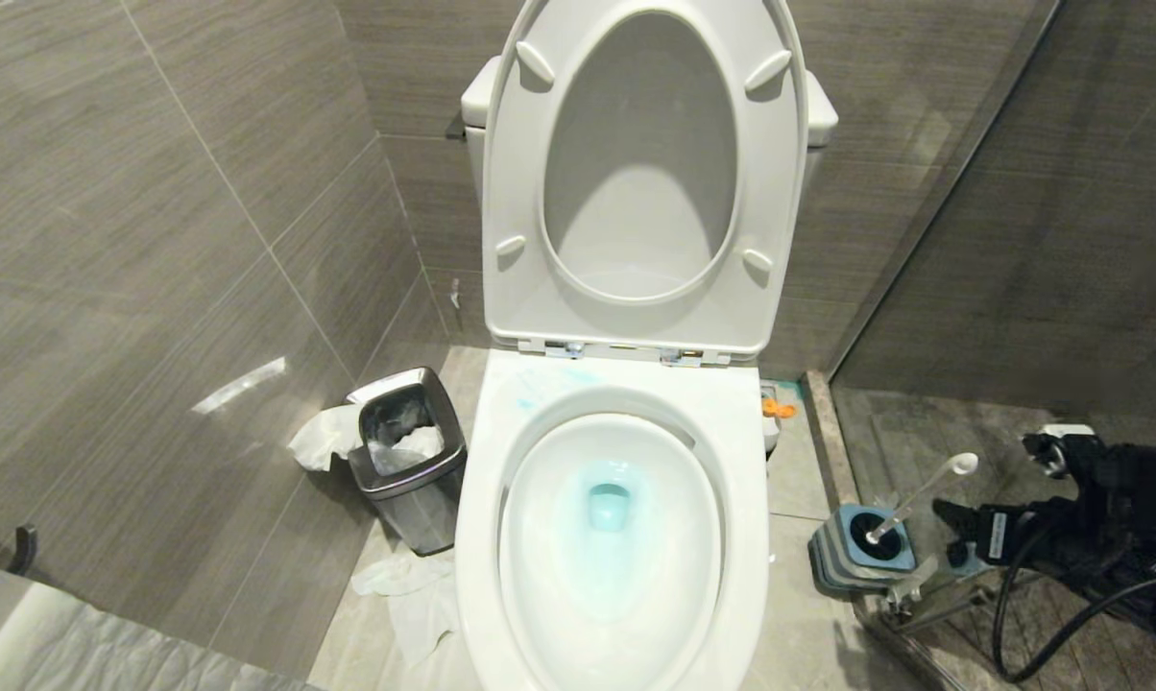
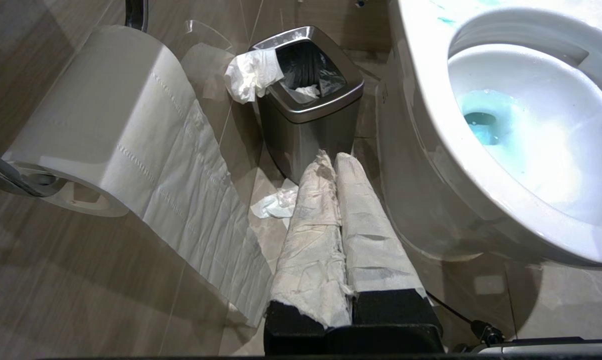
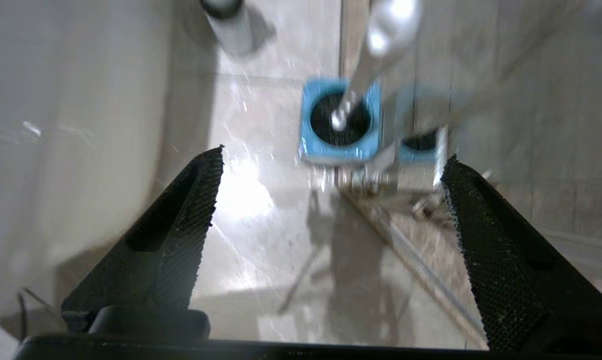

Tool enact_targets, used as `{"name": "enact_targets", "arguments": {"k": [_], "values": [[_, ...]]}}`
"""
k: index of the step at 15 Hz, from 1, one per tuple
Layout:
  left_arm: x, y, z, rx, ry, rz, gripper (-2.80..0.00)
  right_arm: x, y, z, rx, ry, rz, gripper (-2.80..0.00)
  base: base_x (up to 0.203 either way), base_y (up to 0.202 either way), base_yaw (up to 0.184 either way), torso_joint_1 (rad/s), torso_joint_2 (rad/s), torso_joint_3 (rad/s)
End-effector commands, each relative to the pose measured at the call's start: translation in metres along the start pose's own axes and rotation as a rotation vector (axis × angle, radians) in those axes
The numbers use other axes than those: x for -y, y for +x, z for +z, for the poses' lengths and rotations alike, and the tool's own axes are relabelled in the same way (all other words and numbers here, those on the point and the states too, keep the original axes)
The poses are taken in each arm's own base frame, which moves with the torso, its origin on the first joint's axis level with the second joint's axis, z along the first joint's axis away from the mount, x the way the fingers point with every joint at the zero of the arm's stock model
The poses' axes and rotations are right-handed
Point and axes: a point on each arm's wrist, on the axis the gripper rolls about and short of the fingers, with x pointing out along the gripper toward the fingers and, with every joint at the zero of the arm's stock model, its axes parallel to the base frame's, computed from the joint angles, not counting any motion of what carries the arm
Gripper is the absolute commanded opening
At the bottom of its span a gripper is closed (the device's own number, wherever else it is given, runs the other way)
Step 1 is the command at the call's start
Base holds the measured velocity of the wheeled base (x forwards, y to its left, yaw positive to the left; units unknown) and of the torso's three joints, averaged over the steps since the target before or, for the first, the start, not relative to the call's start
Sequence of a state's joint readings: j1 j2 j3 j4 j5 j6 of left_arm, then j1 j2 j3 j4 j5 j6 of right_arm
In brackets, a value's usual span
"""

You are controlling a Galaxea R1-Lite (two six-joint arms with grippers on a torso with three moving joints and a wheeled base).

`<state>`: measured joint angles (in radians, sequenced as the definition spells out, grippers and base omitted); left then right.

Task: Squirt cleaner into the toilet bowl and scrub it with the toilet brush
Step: Put the toilet brush back, then flush the toilet

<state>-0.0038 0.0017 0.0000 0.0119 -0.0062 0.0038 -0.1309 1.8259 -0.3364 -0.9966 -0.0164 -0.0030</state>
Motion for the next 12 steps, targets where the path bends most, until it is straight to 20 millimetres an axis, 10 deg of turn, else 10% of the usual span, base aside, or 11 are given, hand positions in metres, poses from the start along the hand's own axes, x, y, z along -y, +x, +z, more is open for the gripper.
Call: {"name": "enact_targets", "arguments": {"k": [1, 12], "values": [[0.000, 0.000, 0.000, -0.002, 0.000, -0.001, -2.80, 0.001, -0.039, 0.024, 0.160, -0.002, 0.003, -2.80, 0.000, 0.000, 0.000, 0.000, 0.00, 0.000], [0.000, 0.000, 0.000, -0.002, 0.000, -0.001, -2.80, 0.001, -0.096, 0.040, 0.358, -0.111, 0.018, -2.80, 0.000, 0.000, 0.000, 0.000, 0.00, 0.000]]}}
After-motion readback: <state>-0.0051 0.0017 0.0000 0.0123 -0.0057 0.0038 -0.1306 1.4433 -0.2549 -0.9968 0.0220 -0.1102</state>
